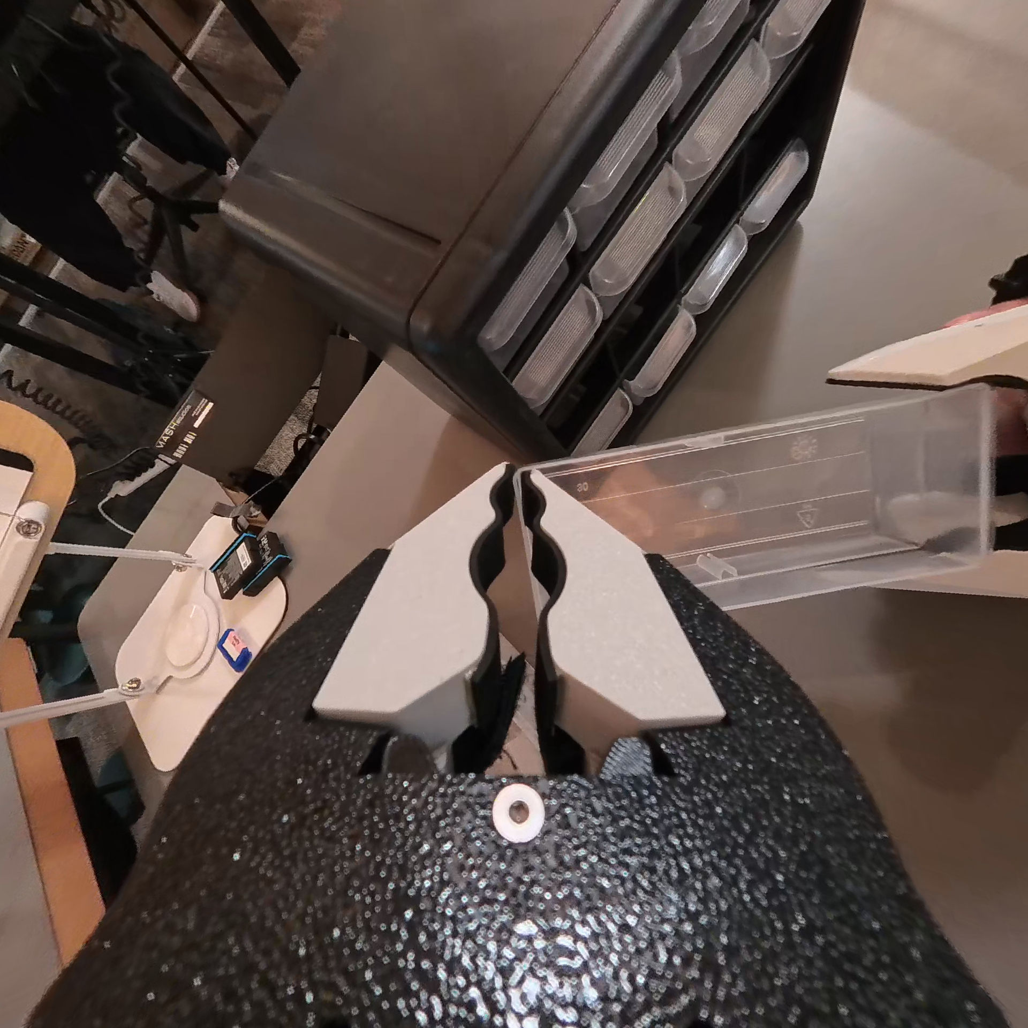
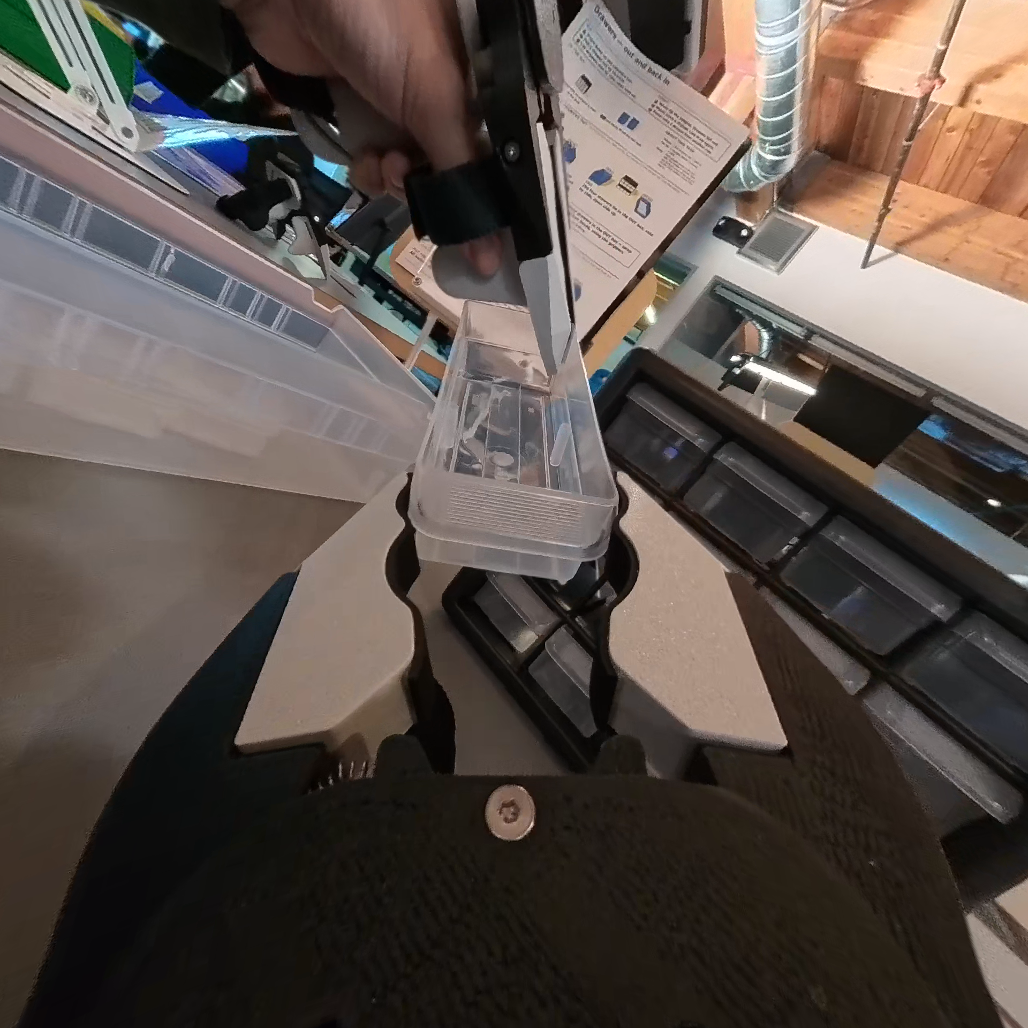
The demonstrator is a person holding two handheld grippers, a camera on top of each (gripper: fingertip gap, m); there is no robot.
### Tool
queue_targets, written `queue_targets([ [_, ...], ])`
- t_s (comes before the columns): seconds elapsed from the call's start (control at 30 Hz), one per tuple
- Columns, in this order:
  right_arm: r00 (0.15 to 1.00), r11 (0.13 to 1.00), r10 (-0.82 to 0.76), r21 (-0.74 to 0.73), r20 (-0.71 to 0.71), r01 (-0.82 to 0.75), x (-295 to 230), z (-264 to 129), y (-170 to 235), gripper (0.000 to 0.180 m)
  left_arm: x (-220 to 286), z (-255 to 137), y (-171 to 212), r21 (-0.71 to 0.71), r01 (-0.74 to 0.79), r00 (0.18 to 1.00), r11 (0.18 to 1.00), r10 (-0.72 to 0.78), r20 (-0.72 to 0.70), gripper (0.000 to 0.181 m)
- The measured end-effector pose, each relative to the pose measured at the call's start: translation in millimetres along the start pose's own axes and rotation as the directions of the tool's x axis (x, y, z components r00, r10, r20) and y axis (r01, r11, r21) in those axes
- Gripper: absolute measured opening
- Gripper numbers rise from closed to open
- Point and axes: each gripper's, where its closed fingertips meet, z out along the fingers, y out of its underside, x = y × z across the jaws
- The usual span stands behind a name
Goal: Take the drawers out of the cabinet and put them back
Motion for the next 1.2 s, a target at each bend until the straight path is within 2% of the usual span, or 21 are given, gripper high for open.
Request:
queue_targets([
  [0.47,0.999,1.0,0.031,-0.003,0.029,-0.031,-1,-3,-2,0.067,3,-2,3,0.019,0.003,1.0,1.0,-0.003,-0.009,0.0],
  [0.53,0.999,0.999,0.044,-0.002,0.025,-0.044,0,-4,-2,0.066,-1,-3,6,0.013,-0.006,1.0,1.0,0.006,0.027,0.01],
  [0.63,0.998,0.998,0.055,-0.003,0.018,-0.055,3,-5,-2,0.066,-1,-3,6,0.032,-0.006,1.0,0.999,0.005,0.026,0.013],
  [0.7,0.998,0.998,0.056,-0.003,0.013,-0.056,5,-6,-2,0.066,-2,-4,5,0.056,0.025,0.999,0.998,-0.026,0.024,0.015],
  [0.83,0.998,0.998,0.057,-0.003,-0.003,-0.057,9,-8,-2,0.066,-12,-13,-3,0.149,0.117,0.992,0.982,-0.123,0.03,0.035],
  [0.93,0.998,0.998,0.06,-0.004,-0.024,-0.06,14,-13,-2,0.066,-18,-24,-17,0.272,0.241,0.97,0.932,-0.24,-0.037,0.047],
  [1.07,0.996,0.998,0.055,-0.022,-0.067,-0.056,23,-24,2,0.066,-36,-35,-34,0.408,0.399,0.915,0.821,-0.387,-0.116,0.065],
  [1.2,0.989,0.997,0.059,-0.045,-0.134,-0.066,37,-39,6,0.066,-46,-21,-40,0.415,0.448,0.891,0.792,-0.436,-0.129,0.077],
])
